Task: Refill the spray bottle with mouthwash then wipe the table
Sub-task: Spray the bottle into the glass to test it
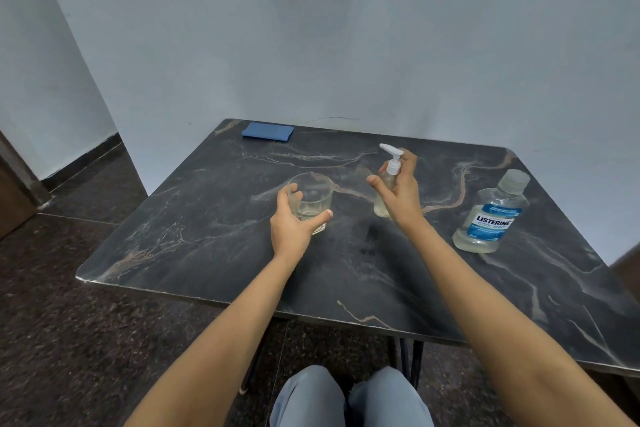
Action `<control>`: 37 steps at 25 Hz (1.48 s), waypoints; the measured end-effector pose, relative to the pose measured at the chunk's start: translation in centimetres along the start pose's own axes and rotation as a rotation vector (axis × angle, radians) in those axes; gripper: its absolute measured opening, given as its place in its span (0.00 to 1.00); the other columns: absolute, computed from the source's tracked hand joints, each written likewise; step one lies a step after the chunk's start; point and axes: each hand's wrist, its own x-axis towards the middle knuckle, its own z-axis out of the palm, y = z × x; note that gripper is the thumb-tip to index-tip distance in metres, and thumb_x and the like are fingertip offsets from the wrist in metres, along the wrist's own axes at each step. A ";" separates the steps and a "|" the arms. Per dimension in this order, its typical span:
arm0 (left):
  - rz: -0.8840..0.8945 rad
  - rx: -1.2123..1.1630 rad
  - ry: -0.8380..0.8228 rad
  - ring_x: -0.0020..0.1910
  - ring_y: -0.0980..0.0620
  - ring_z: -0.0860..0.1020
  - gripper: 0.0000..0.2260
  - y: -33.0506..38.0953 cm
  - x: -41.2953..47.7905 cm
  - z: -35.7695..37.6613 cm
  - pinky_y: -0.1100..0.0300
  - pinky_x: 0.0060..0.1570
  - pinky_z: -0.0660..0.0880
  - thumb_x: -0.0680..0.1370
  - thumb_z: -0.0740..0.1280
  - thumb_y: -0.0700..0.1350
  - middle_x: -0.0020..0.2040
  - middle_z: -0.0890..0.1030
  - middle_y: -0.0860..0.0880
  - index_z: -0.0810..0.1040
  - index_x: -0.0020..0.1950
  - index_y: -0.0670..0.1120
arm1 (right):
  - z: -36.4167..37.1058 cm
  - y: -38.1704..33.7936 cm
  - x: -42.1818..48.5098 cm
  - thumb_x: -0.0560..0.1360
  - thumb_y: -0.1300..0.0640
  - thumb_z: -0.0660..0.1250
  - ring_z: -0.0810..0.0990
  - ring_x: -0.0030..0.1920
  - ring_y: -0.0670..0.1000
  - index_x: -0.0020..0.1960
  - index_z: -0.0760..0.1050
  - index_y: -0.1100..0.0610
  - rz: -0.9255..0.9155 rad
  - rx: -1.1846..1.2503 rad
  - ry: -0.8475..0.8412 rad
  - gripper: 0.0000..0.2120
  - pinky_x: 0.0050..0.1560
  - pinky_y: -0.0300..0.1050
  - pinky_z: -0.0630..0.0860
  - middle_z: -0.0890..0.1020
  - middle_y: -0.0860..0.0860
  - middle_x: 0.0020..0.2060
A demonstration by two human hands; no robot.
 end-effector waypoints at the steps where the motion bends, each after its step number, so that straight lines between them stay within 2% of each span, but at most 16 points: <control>1: 0.004 0.005 -0.002 0.59 0.55 0.76 0.37 0.3 0.4 0.4 0.64 0.53 0.71 0.59 0.78 0.60 0.60 0.78 0.57 0.67 0.63 0.60 | -0.1 0.5 0.1 0.74 0.55 0.70 0.77 0.44 0.45 0.66 0.56 0.48 0.025 0.000 -0.001 0.28 0.49 0.34 0.71 0.75 0.49 0.45; 3: 0.013 0.016 -0.001 0.58 0.55 0.76 0.37 0.8 1.3 1.1 0.65 0.51 0.70 0.58 0.78 0.60 0.60 0.78 0.57 0.67 0.63 0.60 | -0.2 1.2 0.2 0.73 0.55 0.70 0.77 0.46 0.46 0.66 0.57 0.46 0.050 -0.007 -0.007 0.28 0.50 0.37 0.71 0.74 0.49 0.47; 7: 0.019 0.018 -0.010 0.59 0.55 0.76 0.36 1.1 2.9 2.2 0.62 0.53 0.70 0.58 0.79 0.60 0.60 0.78 0.56 0.66 0.62 0.62 | -0.3 1.7 0.1 0.72 0.56 0.72 0.76 0.50 0.50 0.60 0.55 0.28 0.043 -0.023 0.004 0.34 0.52 0.39 0.71 0.74 0.53 0.54; 8: 0.020 0.019 -0.012 0.59 0.55 0.76 0.35 1.1 3.2 2.4 0.62 0.53 0.69 0.59 0.79 0.59 0.60 0.78 0.56 0.66 0.61 0.63 | -0.4 1.6 0.1 0.71 0.56 0.72 0.76 0.50 0.50 0.59 0.54 0.28 0.053 -0.027 0.001 0.34 0.52 0.39 0.71 0.74 0.53 0.55; 10: 0.025 0.024 -0.016 0.59 0.54 0.76 0.34 1.1 3.7 2.8 0.61 0.53 0.69 0.59 0.79 0.59 0.59 0.78 0.57 0.65 0.59 0.65 | -0.5 1.7 0.0 0.70 0.54 0.74 0.75 0.54 0.49 0.63 0.55 0.36 0.089 -0.031 -0.020 0.34 0.55 0.41 0.72 0.71 0.49 0.58; 12: 0.030 0.029 -0.016 0.59 0.54 0.76 0.34 1.1 4.2 3.1 0.61 0.53 0.69 0.59 0.79 0.59 0.58 0.77 0.59 0.65 0.58 0.66 | -0.6 2.1 -0.5 0.67 0.52 0.77 0.71 0.60 0.49 0.66 0.55 0.46 0.144 -0.047 -0.039 0.37 0.60 0.42 0.70 0.67 0.47 0.62; 13: 0.031 0.029 -0.015 0.59 0.54 0.76 0.34 1.1 4.5 3.1 0.61 0.52 0.69 0.59 0.79 0.60 0.57 0.77 0.59 0.65 0.59 0.66 | -0.7 2.5 -0.9 0.66 0.51 0.77 0.70 0.62 0.49 0.65 0.56 0.47 0.188 -0.073 -0.040 0.37 0.60 0.43 0.69 0.67 0.47 0.62; 15: 0.034 0.029 -0.014 0.59 0.54 0.76 0.35 1.0 5.2 3.3 0.62 0.52 0.69 0.58 0.79 0.61 0.58 0.77 0.59 0.66 0.60 0.64 | -0.8 3.2 -1.5 0.65 0.53 0.75 0.73 0.58 0.52 0.60 0.62 0.50 0.275 -0.153 -0.043 0.30 0.54 0.45 0.71 0.71 0.49 0.57; 18: 0.045 0.055 -0.021 0.60 0.53 0.75 0.37 1.1 7.0 3.8 0.61 0.52 0.69 0.59 0.79 0.61 0.62 0.78 0.55 0.66 0.64 0.60 | -1.0 3.7 -0.6 0.66 0.54 0.75 0.76 0.50 0.52 0.53 0.68 0.52 0.319 -0.236 -0.027 0.21 0.45 0.43 0.71 0.76 0.50 0.50; 23: 0.031 0.062 -0.007 0.58 0.54 0.72 0.37 1.9 12.2 6.1 0.59 0.51 0.67 0.60 0.79 0.58 0.64 0.77 0.52 0.66 0.65 0.58 | -0.2 4.2 5.9 0.67 0.59 0.75 0.75 0.49 0.50 0.58 0.68 0.56 0.365 -0.194 0.055 0.23 0.44 0.39 0.70 0.75 0.50 0.50; 28: 0.065 0.063 0.008 0.60 0.48 0.74 0.37 1.6 20.1 9.9 0.58 0.53 0.68 0.62 0.80 0.54 0.63 0.76 0.49 0.68 0.66 0.52 | 2.4 7.2 13.6 0.68 0.61 0.75 0.75 0.47 0.50 0.60 0.70 0.58 0.334 -0.150 0.135 0.24 0.36 0.30 0.66 0.75 0.50 0.49; 31: 0.065 0.036 0.005 0.63 0.46 0.72 0.38 0.7 24.4 11.8 0.55 0.57 0.70 0.62 0.80 0.53 0.64 0.75 0.47 0.67 0.67 0.52 | 3.9 9.5 16.8 0.67 0.61 0.75 0.76 0.47 0.51 0.60 0.70 0.58 0.331 -0.124 0.177 0.24 0.39 0.33 0.69 0.77 0.52 0.49; 34: 0.070 0.017 0.000 0.63 0.46 0.71 0.38 -0.7 27.9 13.4 0.57 0.56 0.69 0.62 0.80 0.51 0.65 0.74 0.46 0.67 0.67 0.51 | 5.1 12.0 19.2 0.67 0.62 0.75 0.77 0.48 0.52 0.61 0.71 0.58 0.334 -0.112 0.219 0.25 0.43 0.38 0.71 0.76 0.51 0.48; 37: 0.064 0.012 0.010 0.63 0.46 0.72 0.39 -1.7 30.6 14.3 0.57 0.57 0.69 0.62 0.81 0.49 0.66 0.74 0.45 0.67 0.68 0.50 | 5.7 14.0 20.6 0.67 0.62 0.75 0.77 0.47 0.51 0.61 0.72 0.57 0.329 -0.093 0.250 0.24 0.41 0.37 0.71 0.77 0.52 0.48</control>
